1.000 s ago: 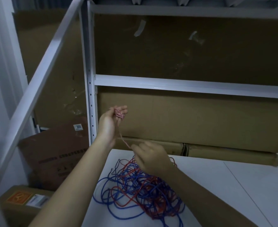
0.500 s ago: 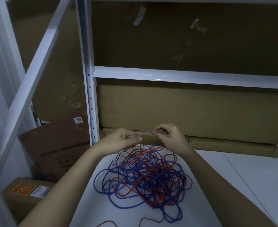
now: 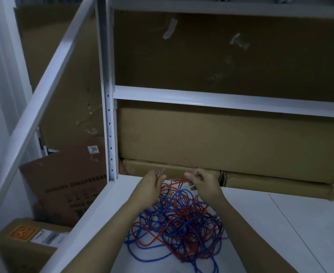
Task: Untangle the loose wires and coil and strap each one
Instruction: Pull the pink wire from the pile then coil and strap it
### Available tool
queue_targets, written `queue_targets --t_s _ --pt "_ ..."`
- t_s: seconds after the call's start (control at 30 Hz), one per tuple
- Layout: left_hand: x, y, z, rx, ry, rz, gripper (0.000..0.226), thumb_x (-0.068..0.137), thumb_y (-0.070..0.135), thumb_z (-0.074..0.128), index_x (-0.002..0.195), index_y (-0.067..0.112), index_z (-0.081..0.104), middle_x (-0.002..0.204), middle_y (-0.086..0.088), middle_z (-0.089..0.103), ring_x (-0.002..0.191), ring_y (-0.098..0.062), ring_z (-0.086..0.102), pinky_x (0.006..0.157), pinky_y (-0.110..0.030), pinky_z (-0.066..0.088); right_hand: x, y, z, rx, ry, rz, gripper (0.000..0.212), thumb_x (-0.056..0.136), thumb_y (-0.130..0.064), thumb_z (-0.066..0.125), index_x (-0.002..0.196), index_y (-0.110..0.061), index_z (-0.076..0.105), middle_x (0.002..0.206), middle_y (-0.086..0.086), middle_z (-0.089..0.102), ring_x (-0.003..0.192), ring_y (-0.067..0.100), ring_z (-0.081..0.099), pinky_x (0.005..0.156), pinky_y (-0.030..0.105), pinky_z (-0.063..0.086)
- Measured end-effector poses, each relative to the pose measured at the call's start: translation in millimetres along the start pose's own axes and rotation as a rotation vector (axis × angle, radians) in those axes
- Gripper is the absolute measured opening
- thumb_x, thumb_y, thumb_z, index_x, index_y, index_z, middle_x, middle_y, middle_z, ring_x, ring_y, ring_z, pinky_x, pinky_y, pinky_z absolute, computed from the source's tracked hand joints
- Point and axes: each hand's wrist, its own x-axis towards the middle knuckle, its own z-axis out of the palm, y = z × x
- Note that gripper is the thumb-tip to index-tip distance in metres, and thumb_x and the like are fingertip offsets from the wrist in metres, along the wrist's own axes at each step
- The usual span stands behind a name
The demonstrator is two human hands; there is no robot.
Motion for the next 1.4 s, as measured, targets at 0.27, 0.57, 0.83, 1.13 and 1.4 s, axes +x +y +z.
queue_targets --t_s 0.27,0.57,0.83,1.13,1.4 --pt "-1.0 -20.1 22.8 0.197 0.145 0.123 0.041 0.085 0.043 0.068 0.083 0.009 0.044 0.074 -0.005 0.046 0.072 -0.022 0.045 0.059 -0.033 0.033 -1.0 10.0 11.5 0.270 0.036 0.095 0.037 0.096 -0.029 0.054 0.079 0.001 0.065 0.074 0.006 0.070 0.072 0.020 0.067 0.073 0.031 0.057" --pt "13.7 -28.1 23.2 0.089 0.157 0.144 0.054 0.070 0.050 0.079 0.075 0.024 0.031 0.068 -0.001 0.049 0.063 -0.015 0.045 0.055 -0.031 0.038 7.3 18.0 22.1 0.162 0.089 0.012 0.032 0.101 -0.035 0.042 0.072 -0.024 0.051 0.062 0.002 0.034 0.062 0.024 0.042 0.065 0.049 0.045" --pt "24.4 -30.1 21.2 -0.411 0.208 -0.122 0.026 0.081 0.027 0.076 0.084 0.019 0.051 0.065 0.007 0.045 0.051 0.001 0.042 0.052 -0.011 0.038 16.1 35.2 10.4 0.066 0.084 -0.040 0.019 0.100 -0.019 0.048 0.086 -0.027 0.058 0.069 -0.001 0.059 0.060 0.004 0.059 0.066 0.021 0.052" --pt "40.4 -29.2 -0.4 -0.264 0.412 -0.155 0.030 0.083 0.020 0.073 0.077 0.021 0.043 0.067 0.003 0.045 0.058 -0.008 0.043 0.053 -0.022 0.034 8.1 43.7 -17.1 -0.229 0.086 -0.181 0.018 0.100 -0.013 0.048 0.091 -0.021 0.062 0.066 -0.013 0.059 0.055 -0.001 0.055 0.054 0.012 0.040" --pt "39.2 -18.8 -8.6 0.101 0.305 0.008 0.034 0.085 0.033 0.069 0.079 0.017 0.039 0.077 0.003 0.043 0.071 -0.020 0.045 0.056 -0.030 0.032 13.8 4.7 -20.3 0.215 0.187 -0.121 0.024 0.099 -0.022 0.050 0.077 -0.016 0.058 0.062 -0.004 0.062 0.059 0.016 0.064 0.057 0.031 0.056"
